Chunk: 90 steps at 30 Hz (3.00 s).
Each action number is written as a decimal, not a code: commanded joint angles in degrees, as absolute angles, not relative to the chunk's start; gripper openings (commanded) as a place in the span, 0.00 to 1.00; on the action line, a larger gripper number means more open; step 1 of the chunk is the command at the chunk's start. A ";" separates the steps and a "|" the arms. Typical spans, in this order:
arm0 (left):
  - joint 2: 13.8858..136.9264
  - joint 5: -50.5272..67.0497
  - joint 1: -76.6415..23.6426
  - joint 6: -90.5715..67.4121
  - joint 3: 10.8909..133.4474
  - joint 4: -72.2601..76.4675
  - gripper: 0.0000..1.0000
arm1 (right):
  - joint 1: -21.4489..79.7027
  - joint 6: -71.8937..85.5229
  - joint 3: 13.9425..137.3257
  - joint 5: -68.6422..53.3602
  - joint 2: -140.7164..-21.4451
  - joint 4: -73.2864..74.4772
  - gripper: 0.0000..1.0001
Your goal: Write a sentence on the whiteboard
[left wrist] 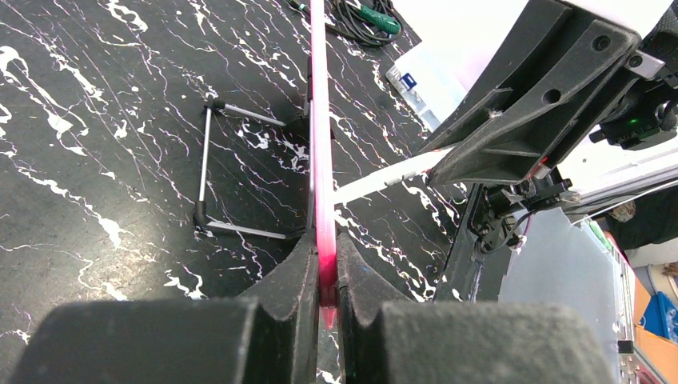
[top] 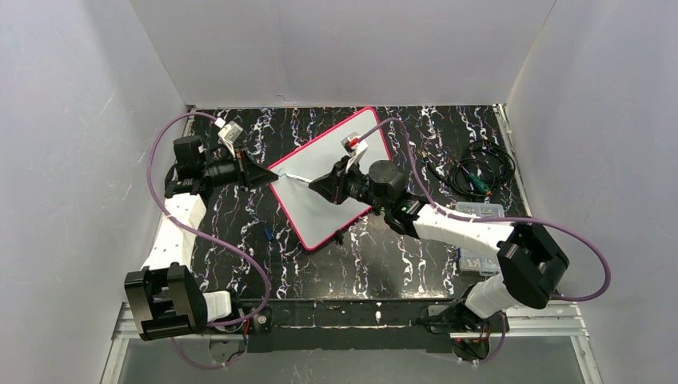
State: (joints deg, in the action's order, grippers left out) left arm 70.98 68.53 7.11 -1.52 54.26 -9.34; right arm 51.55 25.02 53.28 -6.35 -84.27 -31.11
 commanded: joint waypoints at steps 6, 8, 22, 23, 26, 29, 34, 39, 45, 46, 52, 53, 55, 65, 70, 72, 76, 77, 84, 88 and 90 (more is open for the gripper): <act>70.13 73.44 5.70 -0.26 55.02 -13.35 0.00 | 51.98 22.79 50.89 -4.36 -82.71 -28.02 0.01; 70.14 73.43 5.71 1.27 55.10 -13.52 0.00 | 52.16 22.55 51.04 -4.99 -82.91 -28.16 0.01; 70.37 73.11 5.70 1.84 55.26 -14.15 0.00 | 53.35 23.00 51.45 -7.68 -79.86 -31.91 0.01; 70.37 73.12 5.69 1.85 55.28 -14.15 0.00 | 53.35 23.05 51.30 -6.85 -79.24 -32.01 0.01; 70.32 72.99 5.68 1.85 55.24 -14.23 0.00 | 53.35 22.98 51.07 -2.86 -78.09 -31.73 0.01; 70.36 73.04 5.69 1.93 55.28 -14.24 0.00 | 53.26 22.24 51.33 -0.35 -77.95 -31.40 0.01; 70.42 73.04 5.65 2.07 55.36 -14.48 0.00 | 53.26 21.93 52.93 -1.18 -80.05 -31.68 0.01; 70.51 73.00 5.69 2.27 55.37 -14.77 0.00 | 53.26 21.97 53.01 -1.53 -80.97 -32.23 0.01; 70.61 73.12 5.68 2.38 55.45 -14.92 0.00 | 53.26 22.21 53.41 -2.03 -81.96 -32.42 0.01; 70.59 73.12 5.64 2.37 55.39 -14.94 0.00 | 53.26 22.23 53.43 -1.84 -82.12 -32.40 0.01; 70.62 73.13 5.70 2.47 55.55 -15.03 0.00 | 53.26 22.24 53.66 2.03 -81.80 -30.16 0.01; 70.60 73.13 5.68 2.46 55.55 -15.03 0.00 | 53.26 22.24 53.45 2.84 -81.56 -29.89 0.01; 70.55 73.19 5.67 2.51 55.55 -15.03 0.00 | 53.26 22.15 53.19 4.01 -81.02 -29.65 0.01; 70.47 73.12 5.70 2.54 55.50 -15.14 0.00 | 53.26 22.32 52.91 7.19 -80.17 -28.56 0.01; 70.47 73.02 5.67 2.66 55.63 -15.29 0.00 | 53.26 22.09 52.37 5.95 -78.95 -29.81 0.01; 70.56 73.04 5.71 2.64 55.63 -15.29 0.00 | 53.26 22.14 52.00 4.47 -78.08 -30.91 0.01; 70.48 73.04 5.66 2.74 55.63 -15.38 0.00 | 53.26 21.97 52.03 1.37 -77.35 -32.74 0.01; 70.45 73.04 5.65 2.75 55.63 -15.38 0.00 | 53.26 21.97 52.22 0.98 -77.41 -33.09 0.01; 70.64 73.04 5.71 2.93 55.72 -15.69 0.00 | 53.26 20.93 55.14 0.36 -80.19 -32.83 0.01; 70.60 73.03 5.71 2.99 55.72 -15.80 0.00 | 53.26 20.58 55.70 0.40 -81.23 -33.11 0.01; 70.56 73.12 5.61 3.00 55.81 -15.82 0.00 | 53.26 20.57 55.79 0.37 -81.66 -33.23 0.01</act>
